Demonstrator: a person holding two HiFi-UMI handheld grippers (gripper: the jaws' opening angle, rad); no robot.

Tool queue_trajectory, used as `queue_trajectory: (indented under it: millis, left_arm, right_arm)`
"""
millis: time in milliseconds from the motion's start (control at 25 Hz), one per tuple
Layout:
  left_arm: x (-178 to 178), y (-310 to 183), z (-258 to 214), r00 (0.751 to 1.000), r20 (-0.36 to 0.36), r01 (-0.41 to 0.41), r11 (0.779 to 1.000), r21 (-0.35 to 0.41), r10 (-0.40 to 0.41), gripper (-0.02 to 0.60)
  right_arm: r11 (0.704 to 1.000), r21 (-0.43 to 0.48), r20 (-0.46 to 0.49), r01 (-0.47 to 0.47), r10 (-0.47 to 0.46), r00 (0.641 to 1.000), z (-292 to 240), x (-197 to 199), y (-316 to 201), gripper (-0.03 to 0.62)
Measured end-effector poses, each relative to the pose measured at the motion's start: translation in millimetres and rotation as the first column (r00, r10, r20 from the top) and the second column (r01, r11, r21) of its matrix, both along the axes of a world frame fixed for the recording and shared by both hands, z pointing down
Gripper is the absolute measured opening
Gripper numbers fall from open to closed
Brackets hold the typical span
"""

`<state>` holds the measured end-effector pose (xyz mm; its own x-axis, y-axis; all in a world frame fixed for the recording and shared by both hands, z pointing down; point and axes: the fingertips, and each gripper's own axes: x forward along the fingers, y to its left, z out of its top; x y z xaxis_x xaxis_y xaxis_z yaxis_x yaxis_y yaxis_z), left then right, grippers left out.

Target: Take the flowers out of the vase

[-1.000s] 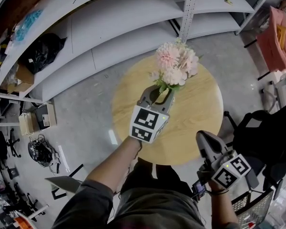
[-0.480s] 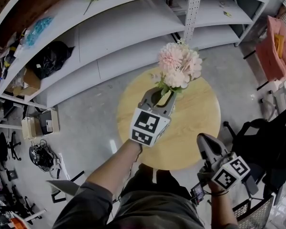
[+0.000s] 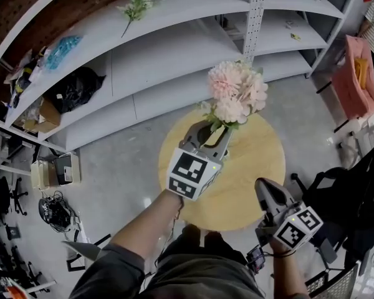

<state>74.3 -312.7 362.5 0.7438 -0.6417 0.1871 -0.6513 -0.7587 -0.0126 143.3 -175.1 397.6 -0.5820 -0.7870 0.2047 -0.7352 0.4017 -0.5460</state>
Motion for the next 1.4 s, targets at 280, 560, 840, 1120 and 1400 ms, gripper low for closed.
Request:
queue_trajectory:
  millis: [280,560,840,1120,1400]
  left_arm:
    - [-9.2,10.6,-36.3,1.000,-0.017,-0.011,0.999,0.037,0.011,0.069]
    - [-15.1,26.9,-58.6,0.999,-0.029,-0.018,0.998,0.062,0.020,0.069]
    - [-23.2,41.9,-76.6,0.999,-0.038,-0.019,0.997,0.076,0.022,0.069]
    - [-28.2,49.9,-93.0,0.999,-0.046,-0.019,0.995,0.100,0.024,0.069]
    - [-29.2,52.6,-97.4,0.999,-0.039,-0.017,0.995,0.096,0.021,0.069]
  right_arm:
    - [0.998,0.053,-0.002,0.013,-0.012,1.000,-24.4,-10.1,-6.0,0.015]
    - [0.995,0.100,-0.007,0.013,-0.012,1.000,-43.8,-17.6,-7.3,0.015]
    - [0.989,0.151,-0.021,0.011,-0.008,1.000,-67.2,-25.9,-8.6,0.015]
    - [0.982,0.186,-0.026,0.018,-0.013,1.000,-83.3,-32.2,-11.6,0.015]
    - [0.977,0.211,-0.018,0.040,-0.037,0.999,-93.0,-37.3,-15.3,0.015]
